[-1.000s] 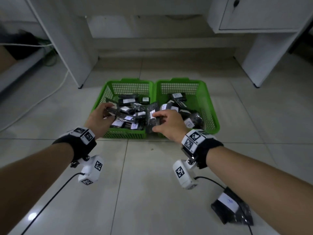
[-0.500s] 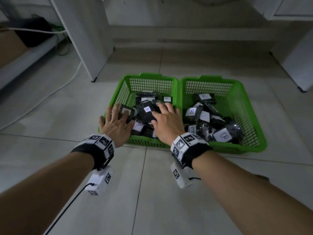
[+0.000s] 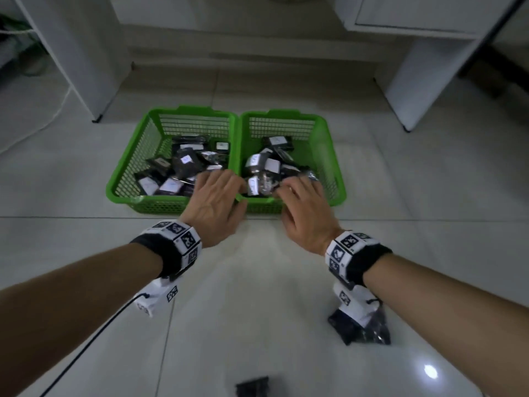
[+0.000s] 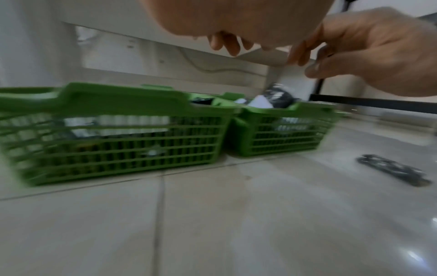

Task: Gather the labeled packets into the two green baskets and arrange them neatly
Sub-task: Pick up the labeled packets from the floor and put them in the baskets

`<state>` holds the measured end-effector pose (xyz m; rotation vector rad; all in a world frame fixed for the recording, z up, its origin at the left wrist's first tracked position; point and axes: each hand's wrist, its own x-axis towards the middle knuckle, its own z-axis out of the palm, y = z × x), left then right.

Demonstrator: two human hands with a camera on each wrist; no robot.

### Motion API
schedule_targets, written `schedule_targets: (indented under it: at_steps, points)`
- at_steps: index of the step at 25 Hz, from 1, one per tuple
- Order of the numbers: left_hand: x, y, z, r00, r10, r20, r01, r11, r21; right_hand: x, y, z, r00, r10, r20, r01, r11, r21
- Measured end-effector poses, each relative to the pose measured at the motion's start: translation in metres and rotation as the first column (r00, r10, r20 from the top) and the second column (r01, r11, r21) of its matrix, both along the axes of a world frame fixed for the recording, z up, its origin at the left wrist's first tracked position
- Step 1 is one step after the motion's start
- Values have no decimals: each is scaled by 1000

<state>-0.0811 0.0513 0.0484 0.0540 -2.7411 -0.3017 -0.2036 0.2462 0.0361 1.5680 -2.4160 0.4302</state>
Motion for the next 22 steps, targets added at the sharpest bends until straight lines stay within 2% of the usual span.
schedule_targets:
  at_steps: [2, 5, 8, 10, 12, 14, 17, 20, 22]
  points:
    - [-14, 41, -3, 974, -218, 66, 214, 975, 56, -14, 58, 2, 994, -73, 80, 65, 992, 106]
    - [-29, 113, -17, 835, -457, 305, 438, 889, 132, -30, 141, 4, 905, -334, 263, 232, 906, 355]
    - [-35, 165, -30, 654, -511, 558, 514, 841, 167, -31, 183, -10, 837, -458, 299, 214, 778, 591]
    - [-34, 195, -37, 580, -547, 603, 564, 804, 187, -28, 196, -22, 833, -448, 326, 169, 766, 620]
    - [-25, 215, -48, 535, -550, 642, 600, 781, 169, -29, 199, -32, 862, -390, 325, 117, 775, 621]
    - [-12, 226, -55, 542, -485, 687, 563, 816, 133, -31, 194, -36, 913, -287, 289, 44, 775, 631]
    - [4, 223, -64, 625, -438, 646, 436, 882, 176, -30, 182, -47, 947, -157, 280, -54, 781, 622]
    - [12, 201, -68, 686, -396, 610, 306, 918, 251, -32, 173, -56, 938, -175, 298, -16, 839, 544]
    - [13, 182, -62, 740, -308, 598, 135, 939, 317, -38, 169, -57, 900, -252, 355, 57, 877, 477]
